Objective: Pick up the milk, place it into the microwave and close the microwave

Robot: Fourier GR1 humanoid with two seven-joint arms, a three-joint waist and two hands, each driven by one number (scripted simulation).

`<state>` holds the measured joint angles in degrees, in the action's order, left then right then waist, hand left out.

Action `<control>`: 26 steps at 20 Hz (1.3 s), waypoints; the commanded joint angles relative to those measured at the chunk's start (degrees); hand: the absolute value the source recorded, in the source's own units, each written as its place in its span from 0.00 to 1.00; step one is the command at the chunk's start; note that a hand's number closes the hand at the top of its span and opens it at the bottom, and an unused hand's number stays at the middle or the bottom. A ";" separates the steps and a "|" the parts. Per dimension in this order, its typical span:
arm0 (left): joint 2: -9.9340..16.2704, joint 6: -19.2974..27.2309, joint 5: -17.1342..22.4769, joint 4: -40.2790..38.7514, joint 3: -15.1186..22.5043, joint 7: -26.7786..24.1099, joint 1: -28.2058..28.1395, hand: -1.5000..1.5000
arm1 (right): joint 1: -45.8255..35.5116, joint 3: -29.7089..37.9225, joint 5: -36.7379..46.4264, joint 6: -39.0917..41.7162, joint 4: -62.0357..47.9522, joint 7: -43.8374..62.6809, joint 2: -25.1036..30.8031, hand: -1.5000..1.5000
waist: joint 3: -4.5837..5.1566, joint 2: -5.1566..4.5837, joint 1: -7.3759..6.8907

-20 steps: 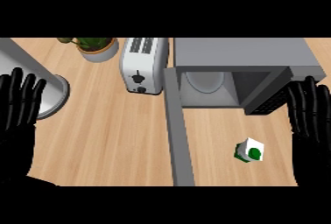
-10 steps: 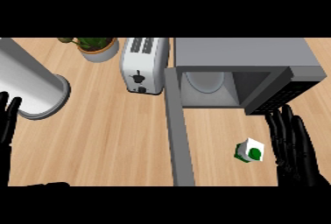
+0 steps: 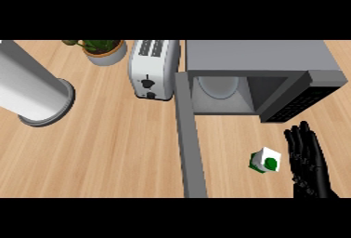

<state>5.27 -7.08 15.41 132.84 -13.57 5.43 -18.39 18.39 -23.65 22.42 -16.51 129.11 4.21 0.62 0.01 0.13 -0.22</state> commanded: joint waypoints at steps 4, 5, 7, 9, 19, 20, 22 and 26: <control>-1.50 -4.95 3.55 1.24 -3.16 -1.28 -4.28 0.00 | 3.58 -1.32 -0.36 -1.98 -4.00 -3.74 0.45 0.00 | 0.00 -0.04 0.12; -3.08 -6.93 3.93 2.42 -3.21 -4.69 -8.65 0.00 | 2.04 6.39 -8.92 -0.07 -9.42 -9.68 2.03 0.00 | -0.03 -0.03 -0.21; -1.49 -6.35 4.23 -0.08 -5.24 -2.23 -4.65 0.00 | -1.98 5.53 -5.87 -1.06 -10.60 -5.38 0.29 0.00 | -0.01 -0.11 -0.03; -1.41 -5.15 6.02 2.33 -6.50 0.09 -4.35 0.00 | -0.69 8.10 -8.36 -1.34 -13.83 -9.02 0.74 0.00 | -0.03 -0.10 0.02; -5.12 -9.86 5.10 4.03 -5.75 -0.92 -7.93 0.00 | 1.67 15.48 -15.57 -1.75 -29.57 -24.87 0.41 0.00 | -0.05 -0.09 0.07; -2.14 -11.68 9.98 2.37 -11.09 -1.42 -8.35 0.00 | -1.29 17.62 -16.74 -1.34 -33.43 -25.67 0.45 0.00 | -0.04 -0.08 -0.24; -3.58 -12.05 7.09 2.16 -10.05 -2.16 -7.69 0.00 | 0.80 20.67 -19.91 0.65 -30.78 -25.77 2.51 0.00 | -0.03 -0.07 0.08; -5.14 -13.18 11.20 6.32 -12.23 -2.71 -11.90 0.00 | -0.56 21.88 -19.98 0.88 -39.93 -32.17 1.54 0.00 | -0.04 0.00 -0.44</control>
<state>2.17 -18.74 23.10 134.72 -24.72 4.53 -27.12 18.76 -4.41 4.53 -16.64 96.35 -22.23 2.32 -0.02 0.09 -0.35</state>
